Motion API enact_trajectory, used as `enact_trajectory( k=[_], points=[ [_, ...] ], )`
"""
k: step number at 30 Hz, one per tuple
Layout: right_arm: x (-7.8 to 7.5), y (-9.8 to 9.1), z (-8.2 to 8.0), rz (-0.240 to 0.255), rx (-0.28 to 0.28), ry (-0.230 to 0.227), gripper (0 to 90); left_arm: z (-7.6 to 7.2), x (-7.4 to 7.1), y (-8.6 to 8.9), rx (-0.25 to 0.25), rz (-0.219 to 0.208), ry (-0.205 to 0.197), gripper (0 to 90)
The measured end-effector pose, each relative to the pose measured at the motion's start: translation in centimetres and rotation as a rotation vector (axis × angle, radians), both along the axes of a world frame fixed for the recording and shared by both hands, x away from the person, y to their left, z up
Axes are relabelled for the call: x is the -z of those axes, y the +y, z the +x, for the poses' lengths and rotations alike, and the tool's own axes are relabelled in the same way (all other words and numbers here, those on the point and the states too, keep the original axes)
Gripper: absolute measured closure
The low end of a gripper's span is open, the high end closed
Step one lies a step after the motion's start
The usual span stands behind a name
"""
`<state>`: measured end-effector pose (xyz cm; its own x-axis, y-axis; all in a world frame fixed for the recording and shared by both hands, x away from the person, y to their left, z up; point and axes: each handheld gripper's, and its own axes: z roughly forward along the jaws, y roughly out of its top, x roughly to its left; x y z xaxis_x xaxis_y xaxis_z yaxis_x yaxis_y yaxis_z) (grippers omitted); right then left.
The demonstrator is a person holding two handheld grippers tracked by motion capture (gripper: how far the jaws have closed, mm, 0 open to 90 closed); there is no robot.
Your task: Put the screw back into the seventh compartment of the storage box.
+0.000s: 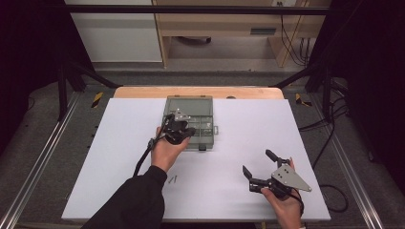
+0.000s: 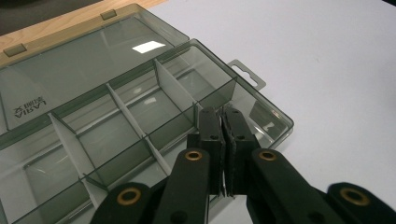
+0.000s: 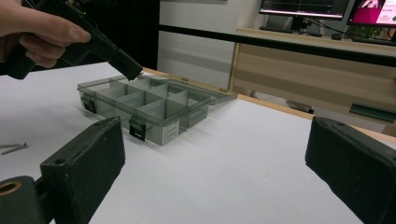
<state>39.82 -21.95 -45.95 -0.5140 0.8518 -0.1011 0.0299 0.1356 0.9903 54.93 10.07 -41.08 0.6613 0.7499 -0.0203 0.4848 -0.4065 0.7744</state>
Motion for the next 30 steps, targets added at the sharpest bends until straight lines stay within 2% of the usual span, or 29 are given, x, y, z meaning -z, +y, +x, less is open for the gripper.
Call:
enact_trajectory(
  k=[6,13,16,22,24,30],
  points=[
    [0.0,0.0,0.0,-0.001,0.001,0.001,4.7,0.4,0.7,-0.2,-0.007,0.026,0.004,87.6],
    [0.0,0.0,0.0,-0.001,0.0,0.004,4.7,0.8,1.1,-0.3,-0.011,0.011,0.024,87.2],
    [0.1,0.0,0.0,-0.002,0.0,0.003,4.7,0.7,1.0,-0.3,-0.025,0.002,0.012,72.9],
    [0.1,0.0,0.0,-0.005,0.0,0.005,4.6,-0.2,-0.7,0.3,-0.02,0.021,-0.071,60.3],
    [0.1,0.0,0.0,-0.006,-0.002,0.006,4.6,-0.7,-1.2,0.5,-0.015,0.03,-0.088,55.9],
    [0.1,0.1,0.0,-0.009,-0.002,0.009,4.5,-2.1,-2.4,1.1,0.021,0.059,-0.084,44.3]
  ],
)
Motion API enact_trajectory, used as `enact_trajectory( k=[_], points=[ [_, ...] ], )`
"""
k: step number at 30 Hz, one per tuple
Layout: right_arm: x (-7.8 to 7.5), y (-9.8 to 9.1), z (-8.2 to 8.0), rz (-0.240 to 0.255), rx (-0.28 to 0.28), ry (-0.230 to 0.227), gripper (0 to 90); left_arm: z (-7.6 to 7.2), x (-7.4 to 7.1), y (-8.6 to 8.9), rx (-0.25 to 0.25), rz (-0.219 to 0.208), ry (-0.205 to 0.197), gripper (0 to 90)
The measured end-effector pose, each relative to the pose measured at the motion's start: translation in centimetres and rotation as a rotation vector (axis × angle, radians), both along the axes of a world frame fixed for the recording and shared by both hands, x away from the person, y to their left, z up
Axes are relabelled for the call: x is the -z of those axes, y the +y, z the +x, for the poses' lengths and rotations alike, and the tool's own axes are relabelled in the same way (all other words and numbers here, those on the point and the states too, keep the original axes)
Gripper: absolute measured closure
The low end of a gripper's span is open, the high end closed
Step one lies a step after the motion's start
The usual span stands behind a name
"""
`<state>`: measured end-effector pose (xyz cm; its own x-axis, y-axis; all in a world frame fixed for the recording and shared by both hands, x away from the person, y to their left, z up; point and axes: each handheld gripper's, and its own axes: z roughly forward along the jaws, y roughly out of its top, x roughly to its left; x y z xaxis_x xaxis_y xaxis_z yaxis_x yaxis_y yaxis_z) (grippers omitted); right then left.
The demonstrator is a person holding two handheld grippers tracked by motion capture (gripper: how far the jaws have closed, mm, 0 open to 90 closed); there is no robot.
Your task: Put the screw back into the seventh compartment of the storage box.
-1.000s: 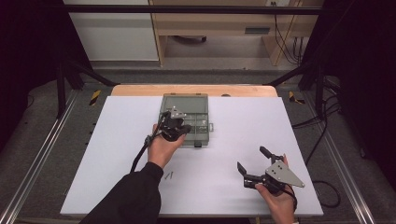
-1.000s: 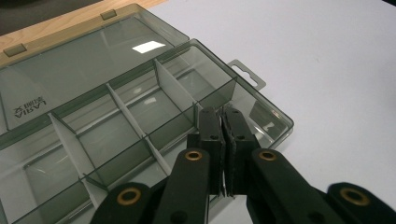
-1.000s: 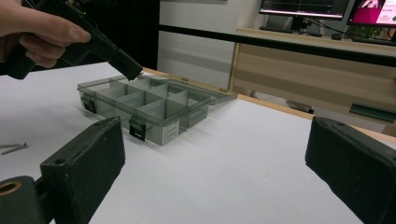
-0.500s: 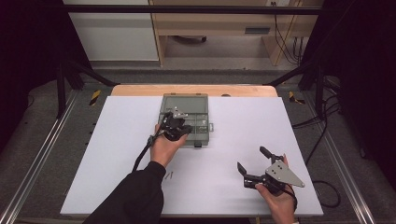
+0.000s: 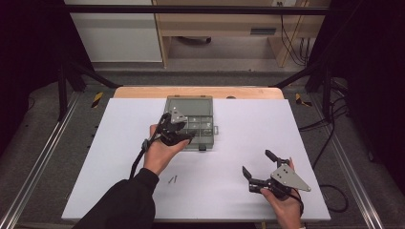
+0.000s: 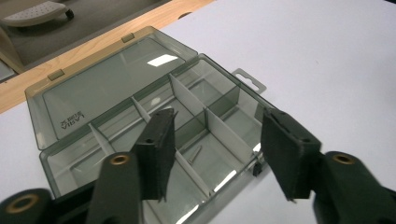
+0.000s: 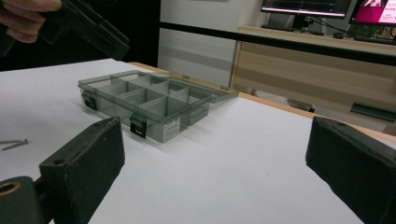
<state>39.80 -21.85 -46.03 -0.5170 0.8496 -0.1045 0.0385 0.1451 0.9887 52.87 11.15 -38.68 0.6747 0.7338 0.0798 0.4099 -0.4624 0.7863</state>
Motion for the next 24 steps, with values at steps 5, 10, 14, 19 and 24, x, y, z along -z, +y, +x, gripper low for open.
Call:
enact_trajectory(
  k=[5,10,14,19,24],
  points=[
    [0.0,-0.1,0.0,-0.002,0.001,-0.002,4.4,-1.2,-0.6,0.6,-0.004,0.039,0.033,32.4],
    [-0.1,0.0,0.0,-0.002,0.001,-0.008,4.2,-2.8,-1.0,1.2,0.022,0.087,0.059,23.0],
    [-0.1,0.0,-0.1,-0.003,0.002,-0.009,4.1,-3.9,-1.2,1.6,0.045,0.113,0.084,15.6],
    [-0.2,0.0,-0.1,-0.003,-0.003,-0.015,4.0,-4.7,-1.3,2.5,0.06,0.138,0.119,10.9],
    [-0.2,0.1,-0.2,0.009,-0.023,-0.024,4.0,-5.1,-0.8,3.4,0.064,0.17,0.152,10.5]
  ],
)
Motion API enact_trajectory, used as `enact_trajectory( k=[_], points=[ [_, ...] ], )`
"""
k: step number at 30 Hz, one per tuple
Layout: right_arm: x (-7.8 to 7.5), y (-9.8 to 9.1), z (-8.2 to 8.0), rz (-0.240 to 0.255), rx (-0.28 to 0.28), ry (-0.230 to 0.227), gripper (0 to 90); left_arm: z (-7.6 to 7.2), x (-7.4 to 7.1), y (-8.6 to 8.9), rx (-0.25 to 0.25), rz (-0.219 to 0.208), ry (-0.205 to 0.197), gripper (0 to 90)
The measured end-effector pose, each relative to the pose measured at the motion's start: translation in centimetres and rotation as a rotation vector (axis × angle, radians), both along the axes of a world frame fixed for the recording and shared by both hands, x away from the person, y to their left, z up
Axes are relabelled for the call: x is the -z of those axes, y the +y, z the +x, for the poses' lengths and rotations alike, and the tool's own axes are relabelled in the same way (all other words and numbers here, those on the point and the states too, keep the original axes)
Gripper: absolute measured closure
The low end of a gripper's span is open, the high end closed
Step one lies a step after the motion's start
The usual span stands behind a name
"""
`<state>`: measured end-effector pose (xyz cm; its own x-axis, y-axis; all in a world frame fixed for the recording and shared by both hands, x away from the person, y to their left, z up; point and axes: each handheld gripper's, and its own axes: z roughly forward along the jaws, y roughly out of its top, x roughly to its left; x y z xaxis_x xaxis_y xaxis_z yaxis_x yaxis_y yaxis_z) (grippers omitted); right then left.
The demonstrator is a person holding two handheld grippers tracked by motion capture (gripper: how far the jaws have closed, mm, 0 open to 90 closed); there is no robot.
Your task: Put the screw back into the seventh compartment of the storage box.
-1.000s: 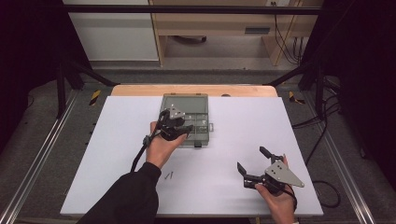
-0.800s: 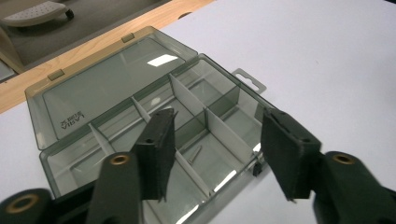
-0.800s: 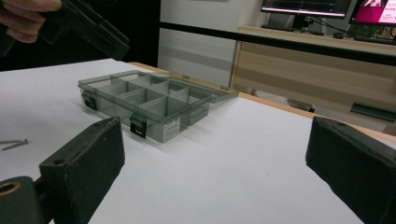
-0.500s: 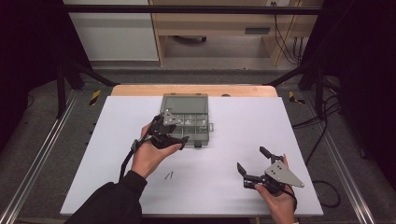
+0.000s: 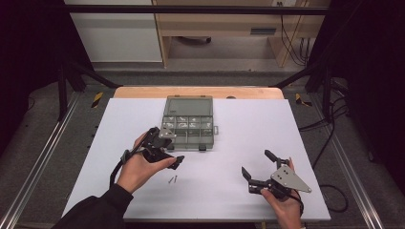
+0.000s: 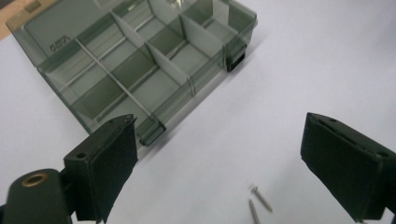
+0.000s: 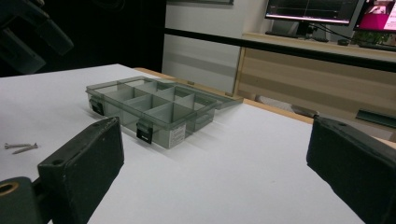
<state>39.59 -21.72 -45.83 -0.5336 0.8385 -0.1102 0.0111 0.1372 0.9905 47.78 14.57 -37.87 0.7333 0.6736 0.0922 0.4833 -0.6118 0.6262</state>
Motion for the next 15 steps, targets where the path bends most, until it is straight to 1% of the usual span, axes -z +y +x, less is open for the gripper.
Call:
enact_trajectory(
  k=[3,4,6,7,9,13,15],
  points=[
    [0.0,0.1,0.0,-0.001,-0.003,-0.003,4.1,-0.2,0.5,0.3,0.011,0.026,0.026,10.6],
    [0.0,0.1,0.0,-0.002,-0.004,-0.002,4.1,-0.2,0.6,0.3,0.019,0.034,0.041,10.6],
    [0.0,0.1,0.0,-0.001,-0.002,-0.001,4.1,-0.4,1.0,0.3,0.027,0.052,0.05,10.9],
    [0.0,0.1,0.0,-0.001,-0.001,0.0,4.1,-0.4,1.1,0.2,0.033,0.061,0.062,11.0],
    [0.0,0.1,0.0,0.001,0.0,0.004,4.1,-0.5,1.4,0.1,0.052,0.093,0.077,10.9],
    [0.0,0.1,0.0,-0.002,0.002,0.002,4.1,-0.7,2.1,0.3,0.07,0.133,0.11,11.2],
    [0.0,0.1,0.0,-0.002,0.001,0.002,4.1,-0.9,2.5,0.2,0.074,0.14,0.121,11.4]
  ],
)
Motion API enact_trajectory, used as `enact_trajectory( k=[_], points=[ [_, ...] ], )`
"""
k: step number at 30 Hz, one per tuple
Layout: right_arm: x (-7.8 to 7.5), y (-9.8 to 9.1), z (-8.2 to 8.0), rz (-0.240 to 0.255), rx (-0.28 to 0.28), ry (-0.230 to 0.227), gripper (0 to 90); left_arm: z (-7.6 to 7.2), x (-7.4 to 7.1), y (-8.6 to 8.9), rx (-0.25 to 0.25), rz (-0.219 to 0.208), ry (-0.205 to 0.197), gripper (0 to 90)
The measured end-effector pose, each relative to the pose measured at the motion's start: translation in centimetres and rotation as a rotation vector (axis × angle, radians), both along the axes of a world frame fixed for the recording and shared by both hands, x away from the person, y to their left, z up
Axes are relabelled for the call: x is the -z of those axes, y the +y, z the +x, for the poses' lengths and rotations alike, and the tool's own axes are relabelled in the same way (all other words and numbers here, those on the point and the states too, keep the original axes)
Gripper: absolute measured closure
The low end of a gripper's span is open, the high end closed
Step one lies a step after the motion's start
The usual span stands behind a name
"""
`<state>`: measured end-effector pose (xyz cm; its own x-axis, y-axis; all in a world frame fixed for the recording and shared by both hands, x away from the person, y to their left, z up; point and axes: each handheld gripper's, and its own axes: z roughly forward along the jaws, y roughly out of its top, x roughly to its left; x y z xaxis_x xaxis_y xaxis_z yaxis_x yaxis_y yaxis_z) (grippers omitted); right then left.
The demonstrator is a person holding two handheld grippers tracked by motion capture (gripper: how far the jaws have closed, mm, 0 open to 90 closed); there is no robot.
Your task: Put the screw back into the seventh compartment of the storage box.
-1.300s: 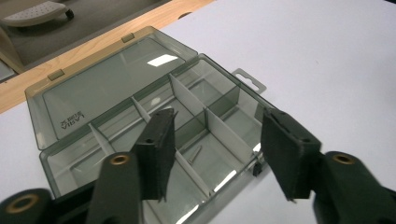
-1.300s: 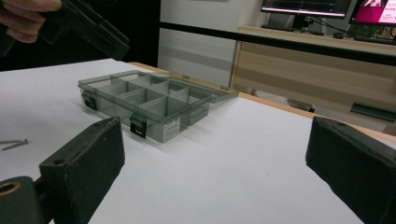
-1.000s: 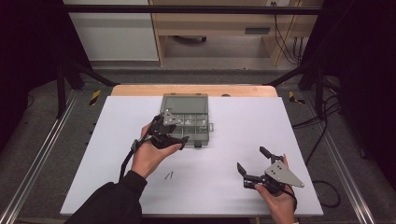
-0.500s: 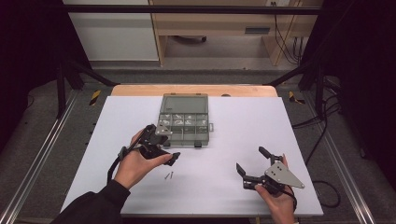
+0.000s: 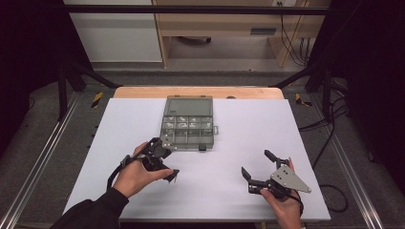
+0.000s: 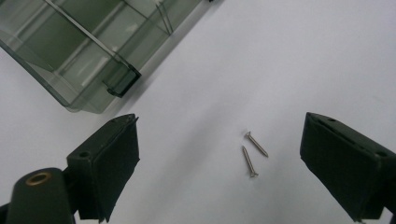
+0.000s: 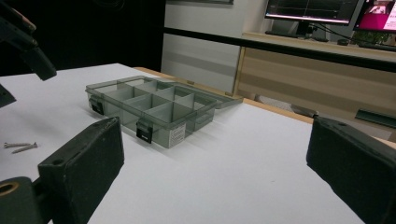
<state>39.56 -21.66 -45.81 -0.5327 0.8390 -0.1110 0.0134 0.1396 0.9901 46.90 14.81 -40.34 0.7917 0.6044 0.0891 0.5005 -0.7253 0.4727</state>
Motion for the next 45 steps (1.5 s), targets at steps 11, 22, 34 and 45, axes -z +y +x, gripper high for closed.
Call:
enact_trajectory(
  k=[11,22,34,45],
  points=[
    [0.0,-0.1,0.0,0.0,0.004,0.002,3.8,-0.1,1.5,-0.1,0.03,0.064,0.07,14.9],
    [0.0,-0.1,0.1,-0.001,0.006,0.004,3.9,0.3,2.3,-0.3,0.028,0.09,0.117,19.9],
    [0.0,-0.2,0.1,-0.002,0.011,0.003,4.0,0.3,2.6,-0.9,0.026,0.091,0.17,43.0],
    [0.0,-0.2,0.1,-0.003,0.013,0.003,4.2,0.2,2.7,-1.0,0.029,0.095,0.199,63.3]
  ],
)
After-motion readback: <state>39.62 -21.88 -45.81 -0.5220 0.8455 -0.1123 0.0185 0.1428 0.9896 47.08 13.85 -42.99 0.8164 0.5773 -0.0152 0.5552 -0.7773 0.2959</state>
